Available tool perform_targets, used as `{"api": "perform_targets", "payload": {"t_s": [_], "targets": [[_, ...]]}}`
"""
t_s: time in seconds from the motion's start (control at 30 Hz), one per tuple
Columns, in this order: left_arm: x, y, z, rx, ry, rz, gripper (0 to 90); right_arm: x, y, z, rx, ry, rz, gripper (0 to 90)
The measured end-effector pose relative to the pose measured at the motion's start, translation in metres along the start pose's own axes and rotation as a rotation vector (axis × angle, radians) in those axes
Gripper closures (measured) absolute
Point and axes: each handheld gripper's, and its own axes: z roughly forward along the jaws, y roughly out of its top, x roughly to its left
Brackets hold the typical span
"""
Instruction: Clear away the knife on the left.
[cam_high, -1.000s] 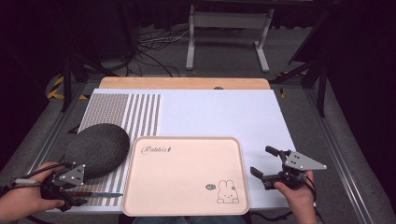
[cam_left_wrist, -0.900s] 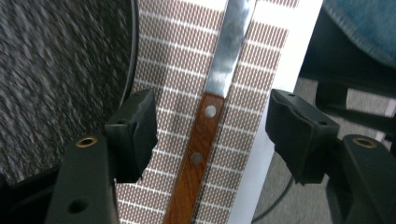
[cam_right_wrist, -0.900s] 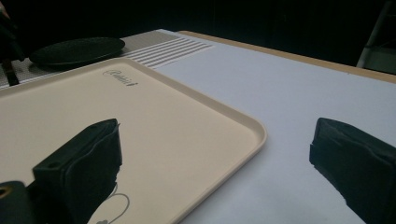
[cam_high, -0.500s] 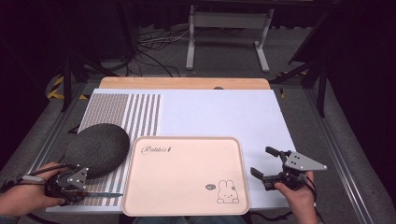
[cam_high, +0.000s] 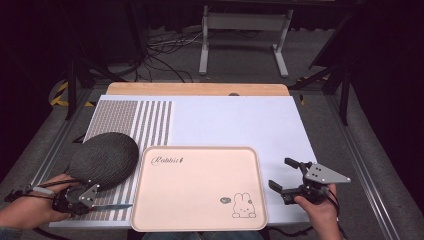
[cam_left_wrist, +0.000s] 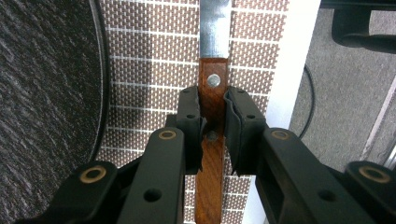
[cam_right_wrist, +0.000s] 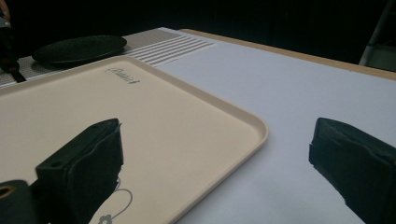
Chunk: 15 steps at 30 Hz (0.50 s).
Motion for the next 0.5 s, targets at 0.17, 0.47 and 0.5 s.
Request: {"api": "perform_targets", "payload": {"t_s": [0.17,0.47,0.5], "targets": [[0.002,-0.005,-0.001,-0.002,0.013,-0.063,77.6,0.000,0.000,0.001,0.005,0.005,0.002,3.9],[0.003,-0.015,-0.014,-0.113,-0.014,-0.130,77.6,0.000,-0.001,0.002,0.004,0.003,0.016,3.9],[0.004,-0.017,-0.016,-0.117,-0.025,-0.127,77.6,0.000,-0.001,0.002,0.007,0.002,0.014,3.9]]}}
